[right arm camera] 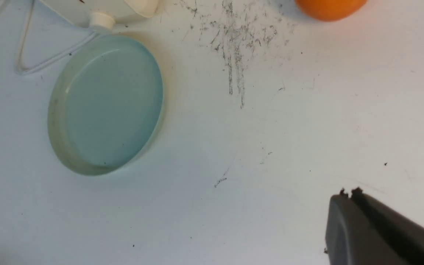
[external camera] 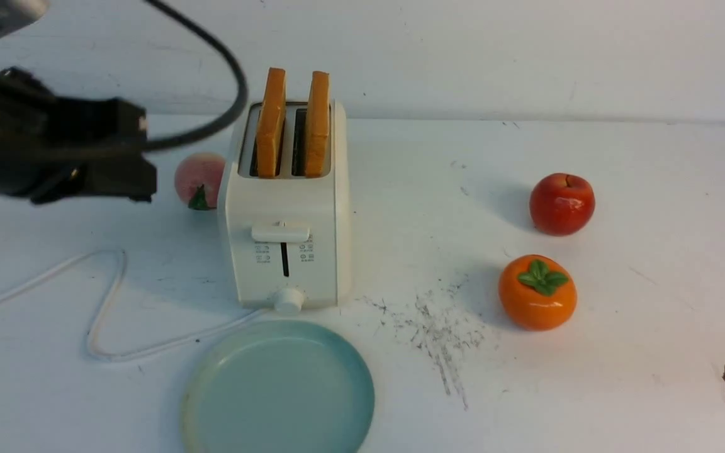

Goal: Take toasted bread from bread machine on white table place on plate.
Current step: 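Reach for a toast slice standing in the toaster with the left gripper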

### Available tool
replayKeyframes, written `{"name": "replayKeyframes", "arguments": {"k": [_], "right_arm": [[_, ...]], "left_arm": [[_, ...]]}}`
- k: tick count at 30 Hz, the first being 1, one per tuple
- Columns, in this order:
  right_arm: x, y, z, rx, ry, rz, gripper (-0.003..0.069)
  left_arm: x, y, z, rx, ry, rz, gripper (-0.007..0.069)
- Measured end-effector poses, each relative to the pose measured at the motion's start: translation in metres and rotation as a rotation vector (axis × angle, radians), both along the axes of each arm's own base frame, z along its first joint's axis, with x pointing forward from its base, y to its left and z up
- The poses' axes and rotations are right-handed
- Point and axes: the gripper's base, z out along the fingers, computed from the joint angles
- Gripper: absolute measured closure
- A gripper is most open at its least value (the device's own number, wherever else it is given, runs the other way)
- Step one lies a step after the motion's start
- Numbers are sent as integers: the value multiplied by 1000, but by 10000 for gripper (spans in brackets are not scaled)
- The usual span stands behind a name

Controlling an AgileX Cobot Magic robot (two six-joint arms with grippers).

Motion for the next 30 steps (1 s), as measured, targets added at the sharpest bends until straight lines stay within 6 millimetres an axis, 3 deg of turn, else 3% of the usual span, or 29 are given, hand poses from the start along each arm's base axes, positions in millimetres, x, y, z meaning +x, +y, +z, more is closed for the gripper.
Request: {"name": "replayKeyframes", "arguments": {"k": [2, 3, 4, 6, 8, 13, 17, 21, 23, 25, 27, 30], "right_arm": [[0, 0, 0, 0, -1, 0, 662], [0, 0, 0, 0, -1, 0, 662], [-1, 0, 0, 0, -1, 0, 659], [-1, 0, 0, 0, -3, 0, 659], [-2, 0, 2, 0, -11, 0, 656], [-3, 0, 2, 0, -14, 0, 653], [-3, 0, 2, 0, -14, 0, 649], [-3, 0, 2, 1, -20, -3, 647], [-2, 0, 3, 1, -25, -6, 645], [-2, 0, 3, 1, -28, -8, 644], [-2, -1, 3, 1, -31, -10, 642], [-2, 0, 3, 1, -32, -9, 638]], "left_arm": [[22, -10, 5, 28, -12, -31, 638], [23, -13, 5, 31, -13, -40, 638], [42, -26, 8, 56, -25, -75, 638], [51, -33, 8, 67, -26, -89, 638], [77, -46, 2, 80, 2, -97, 638], [113, -52, -14, 119, 27, -80, 638], [130, -55, -21, 129, 16, -70, 627], [138, -56, -22, 130, -30, -56, 533], [143, -55, -23, 148, -69, -52, 416], [144, -55, -25, 155, -74, -55, 365], [148, -56, -31, 168, -68, -65, 231], [152, -57, -38, 172, -53, -68, 144]]}}
